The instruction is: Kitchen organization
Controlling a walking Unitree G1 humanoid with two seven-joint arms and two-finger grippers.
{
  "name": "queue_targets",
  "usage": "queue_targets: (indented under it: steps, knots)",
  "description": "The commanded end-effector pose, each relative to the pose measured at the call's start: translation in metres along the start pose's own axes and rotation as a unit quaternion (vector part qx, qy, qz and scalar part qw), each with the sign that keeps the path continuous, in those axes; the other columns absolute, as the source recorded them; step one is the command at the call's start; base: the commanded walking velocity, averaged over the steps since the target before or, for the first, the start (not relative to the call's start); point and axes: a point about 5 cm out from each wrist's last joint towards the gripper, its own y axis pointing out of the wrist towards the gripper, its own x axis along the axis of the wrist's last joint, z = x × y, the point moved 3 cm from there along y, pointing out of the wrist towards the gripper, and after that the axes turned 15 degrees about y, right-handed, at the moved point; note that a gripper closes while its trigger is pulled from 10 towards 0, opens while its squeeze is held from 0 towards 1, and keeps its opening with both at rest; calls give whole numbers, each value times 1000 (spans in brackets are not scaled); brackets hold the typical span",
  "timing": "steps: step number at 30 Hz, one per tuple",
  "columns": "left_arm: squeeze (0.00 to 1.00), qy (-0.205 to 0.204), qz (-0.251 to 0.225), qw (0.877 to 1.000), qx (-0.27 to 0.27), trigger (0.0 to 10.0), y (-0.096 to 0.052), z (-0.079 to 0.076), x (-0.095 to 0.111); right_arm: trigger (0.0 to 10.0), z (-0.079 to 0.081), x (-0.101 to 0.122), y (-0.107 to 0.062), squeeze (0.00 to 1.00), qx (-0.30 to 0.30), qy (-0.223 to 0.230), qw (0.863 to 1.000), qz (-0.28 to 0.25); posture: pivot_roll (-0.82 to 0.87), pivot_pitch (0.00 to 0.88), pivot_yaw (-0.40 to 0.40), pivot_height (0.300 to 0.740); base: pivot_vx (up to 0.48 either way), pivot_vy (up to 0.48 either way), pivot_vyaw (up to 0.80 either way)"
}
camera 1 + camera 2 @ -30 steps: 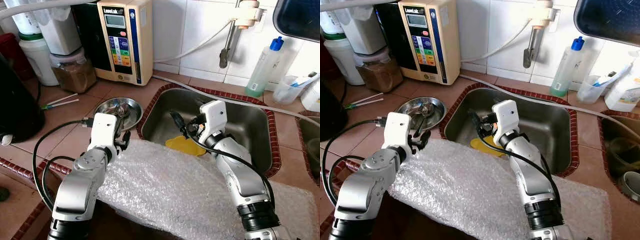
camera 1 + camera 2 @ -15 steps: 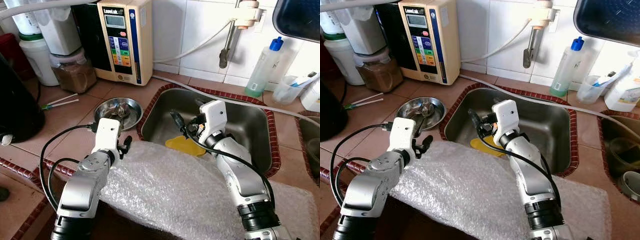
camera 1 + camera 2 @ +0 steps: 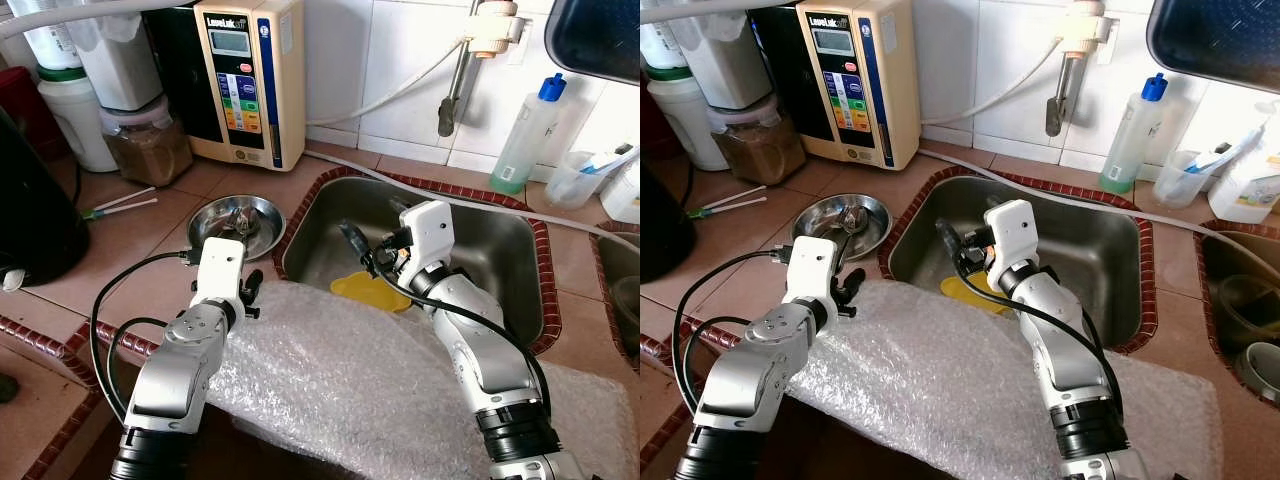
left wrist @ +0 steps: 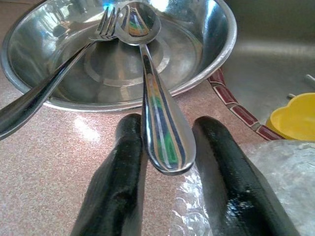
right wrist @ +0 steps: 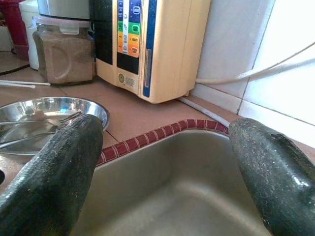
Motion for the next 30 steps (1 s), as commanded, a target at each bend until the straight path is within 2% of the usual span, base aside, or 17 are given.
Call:
queue_targets:
  steps: [1,6,19,30]
  knots:
    - [0,6,3,1000,16,0,1,5,0,10000,0,3,-1,0,2,0,1000,-3,78,0,25,740,0,0,0]
    - [0,10,-2,999,42,0,1,12,1,10000,0,1,-2,0,2,-1,1000,1,79,0,24,740,0,0,0]
    - [0,20,-9,998,61,0,-3,19,-2,10000,0,-1,-2,0,4,-2,1000,4,81,0,24,740,0,0,0]
    - [0,44,-53,993,92,0,-14,27,17,10000,0,-2,-1,0,5,-3,1000,6,86,0,21,740,0,0,0]
